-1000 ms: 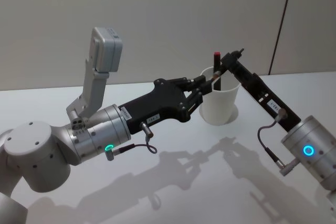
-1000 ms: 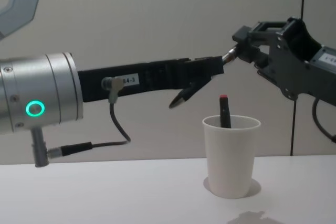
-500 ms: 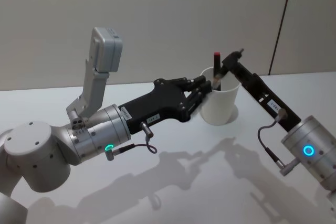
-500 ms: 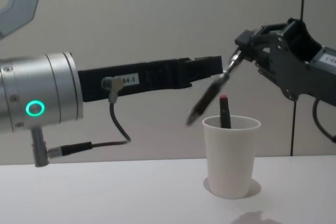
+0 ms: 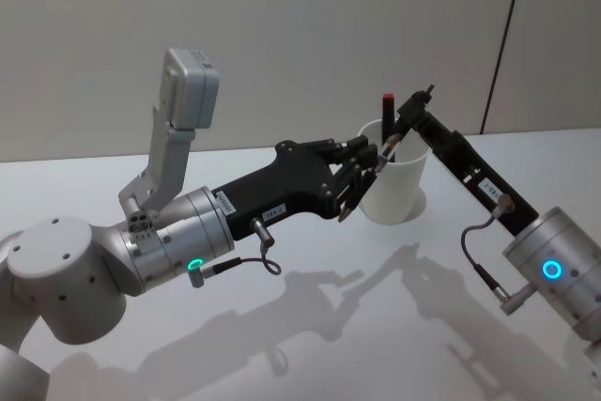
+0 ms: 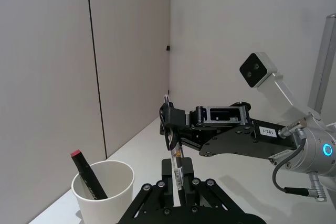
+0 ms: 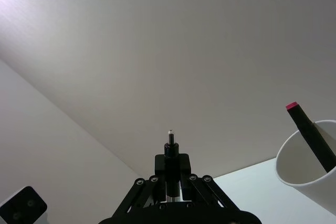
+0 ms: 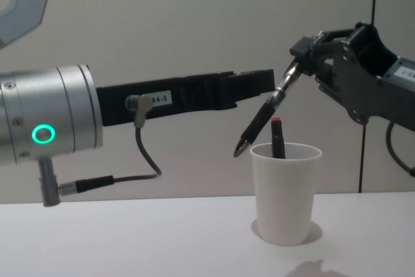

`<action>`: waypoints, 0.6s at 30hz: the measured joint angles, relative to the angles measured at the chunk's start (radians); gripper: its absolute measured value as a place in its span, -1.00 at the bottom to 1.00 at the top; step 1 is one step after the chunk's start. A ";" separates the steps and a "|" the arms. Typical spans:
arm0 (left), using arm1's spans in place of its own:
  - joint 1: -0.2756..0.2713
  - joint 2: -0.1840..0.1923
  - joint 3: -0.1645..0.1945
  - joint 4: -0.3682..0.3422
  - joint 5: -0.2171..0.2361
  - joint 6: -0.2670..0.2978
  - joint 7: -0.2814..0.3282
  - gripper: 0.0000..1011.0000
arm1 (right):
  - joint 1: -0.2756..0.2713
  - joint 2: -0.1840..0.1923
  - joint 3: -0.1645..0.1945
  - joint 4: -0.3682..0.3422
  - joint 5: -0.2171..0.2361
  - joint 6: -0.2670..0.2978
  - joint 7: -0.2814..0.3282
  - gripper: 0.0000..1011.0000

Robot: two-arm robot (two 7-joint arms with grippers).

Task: Place the pen into the pen holder.

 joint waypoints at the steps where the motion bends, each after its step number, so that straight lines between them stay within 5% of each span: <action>1: 0.000 0.000 0.000 0.000 0.000 0.000 0.000 -0.77 | 0.000 0.000 0.000 0.000 0.000 0.000 0.000 -0.71; 8: 0.000 0.000 0.000 0.000 0.000 0.000 0.000 -0.64 | 0.000 0.000 0.000 0.000 0.000 0.000 0.000 -0.71; 18: 0.000 0.000 0.000 0.000 0.000 0.000 0.000 0.02 | 0.000 0.000 0.000 0.000 0.000 0.000 0.001 -0.71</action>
